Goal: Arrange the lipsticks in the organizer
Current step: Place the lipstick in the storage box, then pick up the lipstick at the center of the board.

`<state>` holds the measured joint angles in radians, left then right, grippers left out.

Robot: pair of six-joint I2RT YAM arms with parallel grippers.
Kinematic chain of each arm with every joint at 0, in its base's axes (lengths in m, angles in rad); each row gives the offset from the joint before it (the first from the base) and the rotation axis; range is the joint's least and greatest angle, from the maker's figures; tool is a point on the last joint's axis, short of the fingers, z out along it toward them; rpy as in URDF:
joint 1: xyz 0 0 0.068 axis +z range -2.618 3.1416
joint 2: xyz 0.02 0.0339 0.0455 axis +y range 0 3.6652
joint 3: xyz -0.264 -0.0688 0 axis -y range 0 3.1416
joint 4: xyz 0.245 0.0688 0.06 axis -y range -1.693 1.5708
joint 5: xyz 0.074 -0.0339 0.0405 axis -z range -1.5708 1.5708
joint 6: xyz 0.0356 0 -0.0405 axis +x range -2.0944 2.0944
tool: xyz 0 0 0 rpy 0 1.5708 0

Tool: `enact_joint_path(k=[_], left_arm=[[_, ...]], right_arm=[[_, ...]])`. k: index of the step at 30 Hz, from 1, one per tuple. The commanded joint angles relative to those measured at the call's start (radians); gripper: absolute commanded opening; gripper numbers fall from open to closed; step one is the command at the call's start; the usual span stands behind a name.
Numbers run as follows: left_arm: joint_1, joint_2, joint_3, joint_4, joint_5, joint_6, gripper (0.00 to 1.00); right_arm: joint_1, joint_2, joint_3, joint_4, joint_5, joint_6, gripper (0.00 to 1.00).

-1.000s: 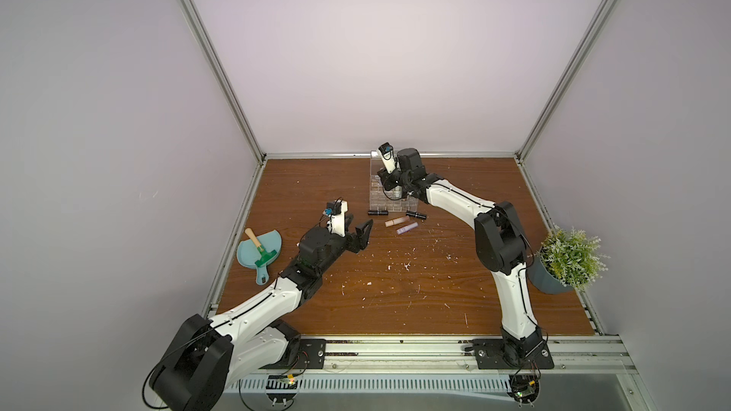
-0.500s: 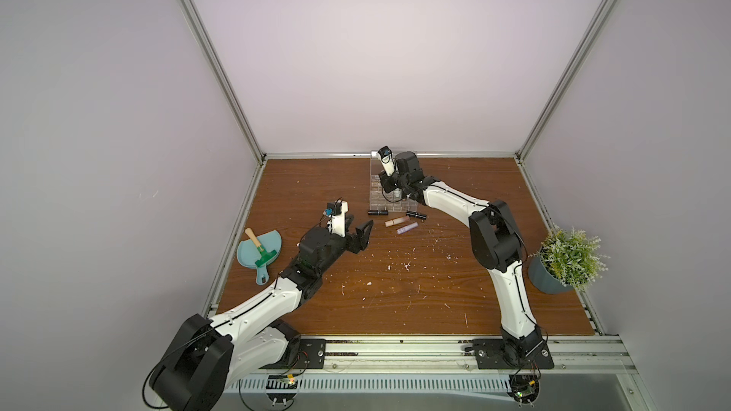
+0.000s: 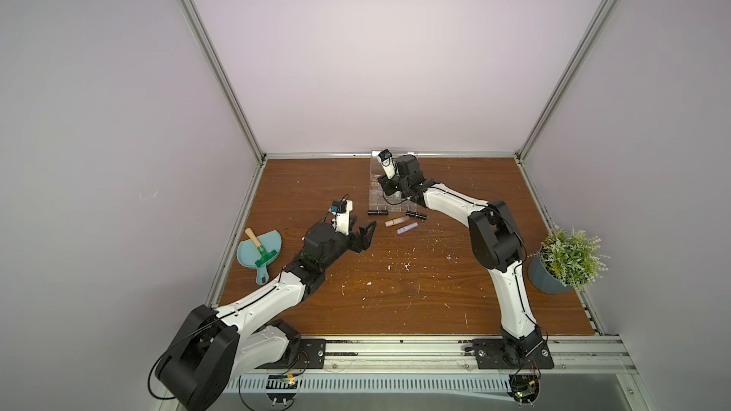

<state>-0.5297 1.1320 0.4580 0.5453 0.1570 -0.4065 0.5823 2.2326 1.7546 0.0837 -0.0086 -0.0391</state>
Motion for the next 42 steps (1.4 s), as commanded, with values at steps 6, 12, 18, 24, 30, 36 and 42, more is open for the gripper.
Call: enact_joint_path(k=[6, 12, 18, 24, 30, 36, 42], left_arm=[[0.007, 0.134, 0.167, -0.237, 0.115, 0.104, 0.77], [-0.058, 0.287, 0.340, -0.484, 0.122, 0.241, 0.77], [-0.082, 0.374, 0.410, -0.511, 0.156, 0.280, 0.76], [-0.082, 0.538, 0.535, -0.574, 0.152, 0.352, 0.76], [-0.082, 0.698, 0.694, -0.727, 0.069, 0.404, 0.75], [-0.079, 0.663, 0.672, -0.685, 0.087, 0.394, 0.75], [-0.082, 0.714, 0.732, -0.690, 0.130, 0.408, 0.73]], right_arm=[[0.003, -0.194, -0.193, 0.078, 0.018, 0.041, 0.53], [-0.019, -0.441, -0.547, 0.246, 0.058, 0.122, 0.53], [-0.069, -0.693, -0.829, 0.368, 0.107, 0.186, 0.55], [-0.148, -0.772, -0.903, 0.389, 0.067, 0.232, 0.56], [-0.190, -0.766, -0.911, 0.393, 0.024, 0.258, 0.56], [-0.209, -0.753, -0.902, 0.392, -0.002, 0.273, 0.56], [-0.214, -0.751, -0.900, 0.383, -0.011, 0.275, 0.56]])
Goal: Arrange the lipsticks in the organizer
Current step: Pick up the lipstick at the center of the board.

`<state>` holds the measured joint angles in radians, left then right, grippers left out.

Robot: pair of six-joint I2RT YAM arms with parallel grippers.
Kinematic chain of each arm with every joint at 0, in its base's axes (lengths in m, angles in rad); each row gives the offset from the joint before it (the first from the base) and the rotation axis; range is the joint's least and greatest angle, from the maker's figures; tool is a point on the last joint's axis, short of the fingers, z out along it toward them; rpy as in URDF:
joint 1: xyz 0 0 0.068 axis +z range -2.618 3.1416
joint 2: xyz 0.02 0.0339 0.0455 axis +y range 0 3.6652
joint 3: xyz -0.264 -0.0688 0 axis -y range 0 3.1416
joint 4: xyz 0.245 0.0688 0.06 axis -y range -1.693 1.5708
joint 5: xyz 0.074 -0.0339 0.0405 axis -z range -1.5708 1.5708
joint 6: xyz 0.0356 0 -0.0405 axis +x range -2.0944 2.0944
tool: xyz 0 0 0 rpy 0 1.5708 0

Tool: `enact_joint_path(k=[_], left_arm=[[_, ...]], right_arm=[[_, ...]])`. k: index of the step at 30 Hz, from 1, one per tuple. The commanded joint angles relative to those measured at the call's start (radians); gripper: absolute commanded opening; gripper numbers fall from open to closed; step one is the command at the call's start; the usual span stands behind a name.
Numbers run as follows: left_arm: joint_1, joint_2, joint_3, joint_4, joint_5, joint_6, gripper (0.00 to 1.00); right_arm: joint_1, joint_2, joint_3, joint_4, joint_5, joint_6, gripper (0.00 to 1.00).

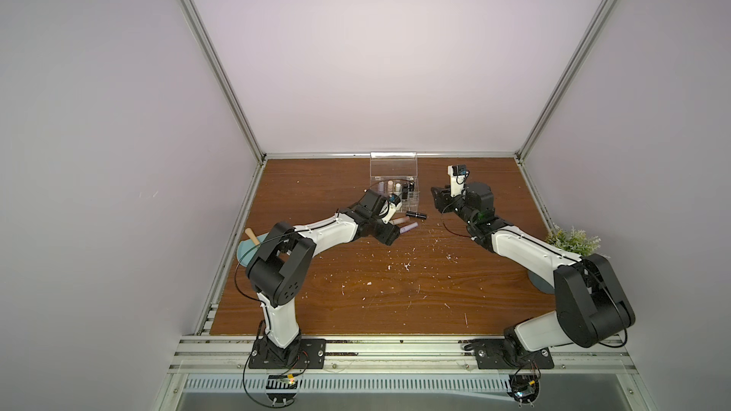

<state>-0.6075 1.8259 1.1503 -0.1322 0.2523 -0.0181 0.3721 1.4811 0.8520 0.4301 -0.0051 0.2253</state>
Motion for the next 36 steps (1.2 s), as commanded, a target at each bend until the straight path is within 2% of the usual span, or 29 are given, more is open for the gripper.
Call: enact_joint_path(k=[1, 10, 25, 36], left_arm=[[-0.006, 0.029, 0.045, -0.011, 0.048, 0.019, 0.73], [-0.020, 0.102, 0.106, -0.026, 0.095, 0.021, 0.67], [-0.040, 0.222, 0.227, -0.079, 0.089, 0.040, 0.64], [-0.056, 0.253, 0.260, -0.122, 0.094, 0.050, 0.50]], right_arm=[[-0.006, 0.000, 0.002, 0.035, -0.014, 0.010, 0.56], [-0.018, -0.001, 0.003, 0.033, -0.021, 0.016, 0.55], [-0.024, 0.002, 0.005, 0.035, -0.038, 0.026, 0.55], [-0.025, -0.010, 0.002, 0.029, -0.030, 0.025, 0.55]])
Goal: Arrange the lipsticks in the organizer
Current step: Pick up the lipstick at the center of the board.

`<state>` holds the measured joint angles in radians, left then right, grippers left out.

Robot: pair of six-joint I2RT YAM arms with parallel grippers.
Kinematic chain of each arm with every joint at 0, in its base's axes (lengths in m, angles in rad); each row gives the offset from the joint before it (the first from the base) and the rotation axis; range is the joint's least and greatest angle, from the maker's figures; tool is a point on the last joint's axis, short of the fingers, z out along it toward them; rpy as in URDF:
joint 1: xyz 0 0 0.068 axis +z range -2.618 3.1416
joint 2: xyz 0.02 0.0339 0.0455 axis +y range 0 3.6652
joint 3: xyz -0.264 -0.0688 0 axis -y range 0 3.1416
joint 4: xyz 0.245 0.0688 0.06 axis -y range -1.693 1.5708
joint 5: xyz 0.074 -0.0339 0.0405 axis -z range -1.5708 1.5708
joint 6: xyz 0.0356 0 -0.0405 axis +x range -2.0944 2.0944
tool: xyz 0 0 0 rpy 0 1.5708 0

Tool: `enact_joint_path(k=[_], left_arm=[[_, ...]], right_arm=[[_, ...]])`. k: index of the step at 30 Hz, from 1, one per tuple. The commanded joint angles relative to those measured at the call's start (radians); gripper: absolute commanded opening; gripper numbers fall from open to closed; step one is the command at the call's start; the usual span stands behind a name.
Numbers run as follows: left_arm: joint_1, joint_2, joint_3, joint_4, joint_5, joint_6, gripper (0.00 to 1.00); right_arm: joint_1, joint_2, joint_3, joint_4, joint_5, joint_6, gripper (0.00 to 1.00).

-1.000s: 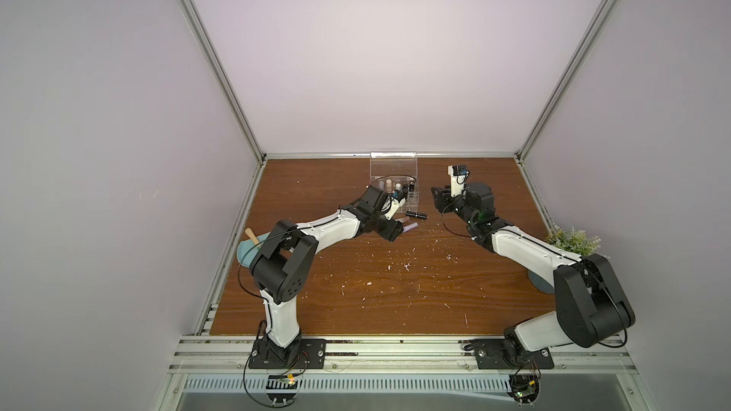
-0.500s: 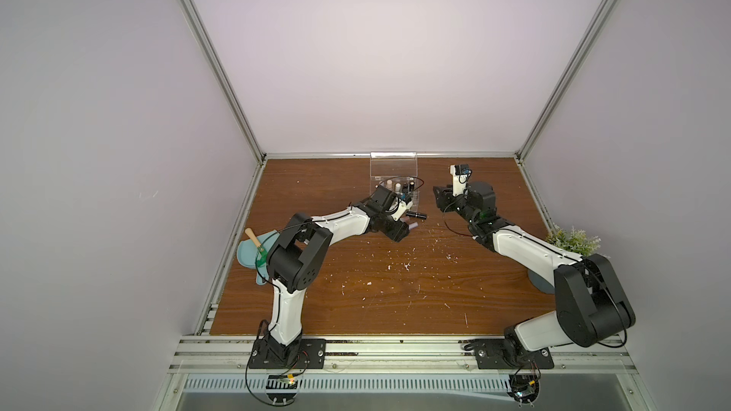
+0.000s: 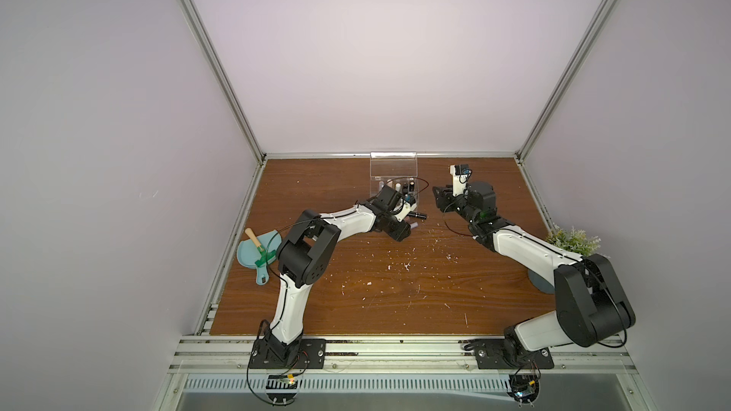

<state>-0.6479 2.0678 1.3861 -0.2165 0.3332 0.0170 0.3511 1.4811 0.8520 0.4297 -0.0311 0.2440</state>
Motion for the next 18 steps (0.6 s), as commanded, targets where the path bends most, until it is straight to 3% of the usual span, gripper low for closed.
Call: enact_joint_path(k=[1, 12, 18], left_arm=[[-0.019, 0.010, 0.025, -0.041, 0.012, 0.017, 0.48], [-0.038, 0.030, 0.047, -0.072, -0.005, 0.016, 0.35], [-0.041, 0.051, 0.069, -0.093, -0.029, 0.003, 0.40]], right_arm=[[-0.004, -0.011, 0.002, 0.029, -0.006, 0.005, 0.55], [-0.009, -0.021, -0.001, 0.027, -0.006, 0.007, 0.55], [-0.012, -0.028, -0.003, 0.029, -0.010, 0.009, 0.55]])
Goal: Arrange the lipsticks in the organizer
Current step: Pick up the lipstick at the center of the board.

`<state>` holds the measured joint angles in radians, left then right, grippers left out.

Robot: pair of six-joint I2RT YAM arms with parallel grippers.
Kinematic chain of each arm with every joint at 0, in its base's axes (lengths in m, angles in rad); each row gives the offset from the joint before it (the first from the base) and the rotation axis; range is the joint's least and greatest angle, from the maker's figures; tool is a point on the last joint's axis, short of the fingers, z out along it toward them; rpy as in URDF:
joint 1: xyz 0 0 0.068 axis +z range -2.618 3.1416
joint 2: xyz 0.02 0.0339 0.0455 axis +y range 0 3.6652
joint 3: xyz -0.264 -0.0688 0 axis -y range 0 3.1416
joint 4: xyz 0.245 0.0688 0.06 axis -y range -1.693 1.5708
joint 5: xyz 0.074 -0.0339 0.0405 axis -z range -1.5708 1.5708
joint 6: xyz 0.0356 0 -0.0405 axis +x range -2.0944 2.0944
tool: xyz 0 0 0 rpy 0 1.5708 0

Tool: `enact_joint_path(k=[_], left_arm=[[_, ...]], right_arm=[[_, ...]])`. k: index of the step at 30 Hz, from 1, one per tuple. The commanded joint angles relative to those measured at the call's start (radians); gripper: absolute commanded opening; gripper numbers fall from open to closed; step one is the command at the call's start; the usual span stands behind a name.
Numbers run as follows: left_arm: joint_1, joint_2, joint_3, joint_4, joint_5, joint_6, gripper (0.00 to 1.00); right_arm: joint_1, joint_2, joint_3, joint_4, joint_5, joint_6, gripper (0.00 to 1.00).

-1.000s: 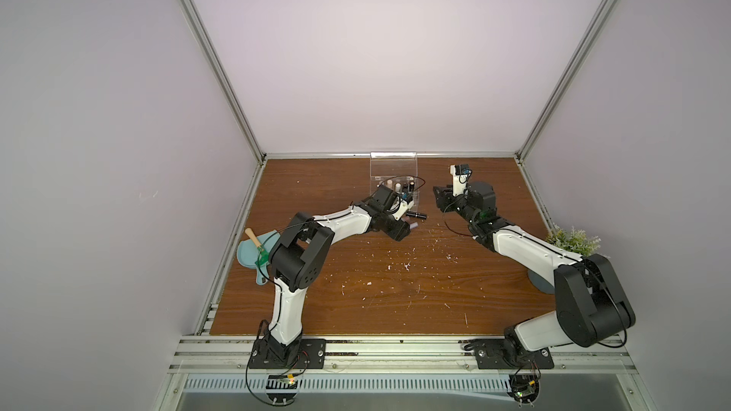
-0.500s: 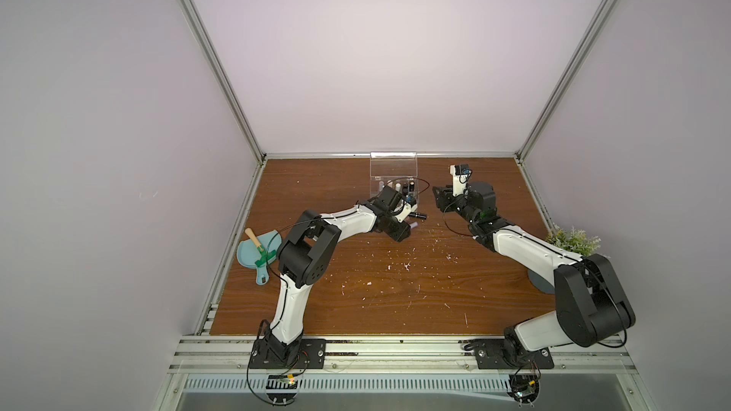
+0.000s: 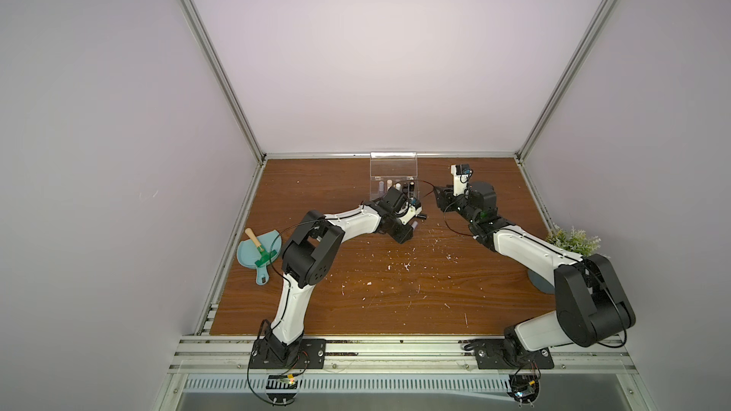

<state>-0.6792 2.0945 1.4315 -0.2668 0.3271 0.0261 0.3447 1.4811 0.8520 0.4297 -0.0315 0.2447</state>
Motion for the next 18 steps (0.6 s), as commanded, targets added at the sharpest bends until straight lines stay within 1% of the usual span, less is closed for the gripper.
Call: enact_joint_path(k=[1, 6, 9, 18], left_arm=[[-0.010, 0.028, 0.028, -0.047, -0.028, -0.008, 0.40], [-0.012, 0.044, 0.040, -0.068, -0.048, -0.021, 0.33], [-0.011, 0.046, 0.040, -0.074, -0.059, -0.026, 0.27], [-0.031, 0.004, 0.012, -0.072, -0.076, -0.031, 0.20]], right_arm=[[-0.004, -0.029, -0.004, 0.029, -0.010, 0.009, 0.55], [-0.010, -0.036, -0.007, 0.029, -0.012, 0.011, 0.55], [-0.013, -0.041, -0.009, 0.030, -0.015, 0.012, 0.55], [-0.020, -0.046, -0.010, 0.032, -0.025, 0.019, 0.55]])
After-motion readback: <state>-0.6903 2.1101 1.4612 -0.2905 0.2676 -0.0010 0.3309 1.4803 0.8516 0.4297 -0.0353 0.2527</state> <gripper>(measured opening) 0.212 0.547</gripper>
